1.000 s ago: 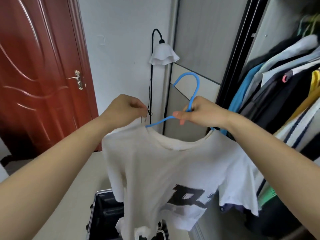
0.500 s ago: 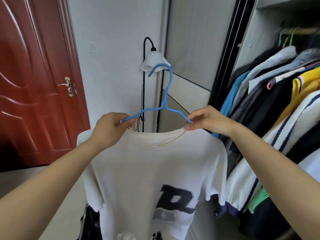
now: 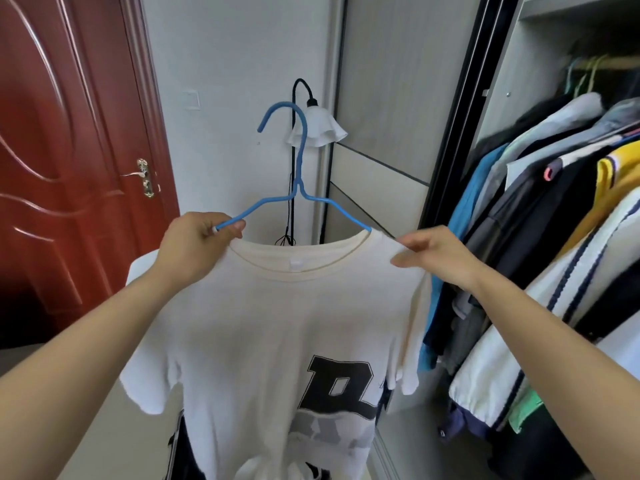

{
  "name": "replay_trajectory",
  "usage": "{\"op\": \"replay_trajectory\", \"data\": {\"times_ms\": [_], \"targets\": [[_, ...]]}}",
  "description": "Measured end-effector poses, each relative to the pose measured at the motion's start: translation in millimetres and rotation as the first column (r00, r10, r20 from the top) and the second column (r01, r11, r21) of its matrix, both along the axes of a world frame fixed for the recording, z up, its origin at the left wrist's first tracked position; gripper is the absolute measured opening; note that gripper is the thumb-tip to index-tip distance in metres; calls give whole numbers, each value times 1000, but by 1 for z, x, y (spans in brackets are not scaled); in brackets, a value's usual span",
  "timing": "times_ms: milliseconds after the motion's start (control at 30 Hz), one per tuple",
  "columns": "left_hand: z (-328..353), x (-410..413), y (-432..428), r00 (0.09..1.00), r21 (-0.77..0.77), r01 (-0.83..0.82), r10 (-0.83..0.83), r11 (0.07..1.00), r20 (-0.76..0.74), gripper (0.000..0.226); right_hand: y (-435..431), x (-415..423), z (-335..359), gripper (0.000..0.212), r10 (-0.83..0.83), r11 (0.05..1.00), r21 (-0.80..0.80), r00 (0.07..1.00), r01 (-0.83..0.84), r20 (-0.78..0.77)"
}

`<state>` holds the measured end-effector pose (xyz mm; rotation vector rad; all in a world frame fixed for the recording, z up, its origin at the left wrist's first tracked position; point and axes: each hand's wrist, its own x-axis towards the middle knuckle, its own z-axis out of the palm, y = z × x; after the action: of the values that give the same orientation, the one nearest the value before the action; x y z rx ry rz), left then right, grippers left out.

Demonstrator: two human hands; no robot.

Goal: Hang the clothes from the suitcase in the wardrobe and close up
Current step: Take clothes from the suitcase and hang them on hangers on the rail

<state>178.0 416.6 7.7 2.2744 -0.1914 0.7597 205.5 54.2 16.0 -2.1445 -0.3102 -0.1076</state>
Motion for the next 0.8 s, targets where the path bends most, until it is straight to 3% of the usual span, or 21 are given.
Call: {"op": "replay_trajectory", "data": {"times_ms": [167, 233, 400, 467, 600, 800], "targets": [[-1, 6, -21, 996, 5, 88, -88, 996, -16, 21, 63, -16, 23, 6, 181, 982, -83, 972, -170, 153], [-11, 7, -29, 992, 11, 121, -121, 993, -42, 19, 65, -19, 27, 21, 171, 981, -114, 981, -160, 91], [-35, 25, -52, 980, 28, 143, -137, 989, -147, 21, 45, -44, 37, 19, 238, 952, -152, 956, -264, -169], [-45, 37, -73, 982, 113, 141, -124, 984, -143, 21, 38, -54, 36, 26, 223, 933, -248, 959, -262, -176], [-65, 50, -124, 958, 129, 215, -183, 968, -221, 22, 22, -82, 30, 36, 137, 891, -413, 979, -188, -150], [-76, 47, -212, 782, -9, 558, -529, 830, -330, 20, -14, -138, 37, 26, -95, 975, -215, 975, 51, -201]]}}
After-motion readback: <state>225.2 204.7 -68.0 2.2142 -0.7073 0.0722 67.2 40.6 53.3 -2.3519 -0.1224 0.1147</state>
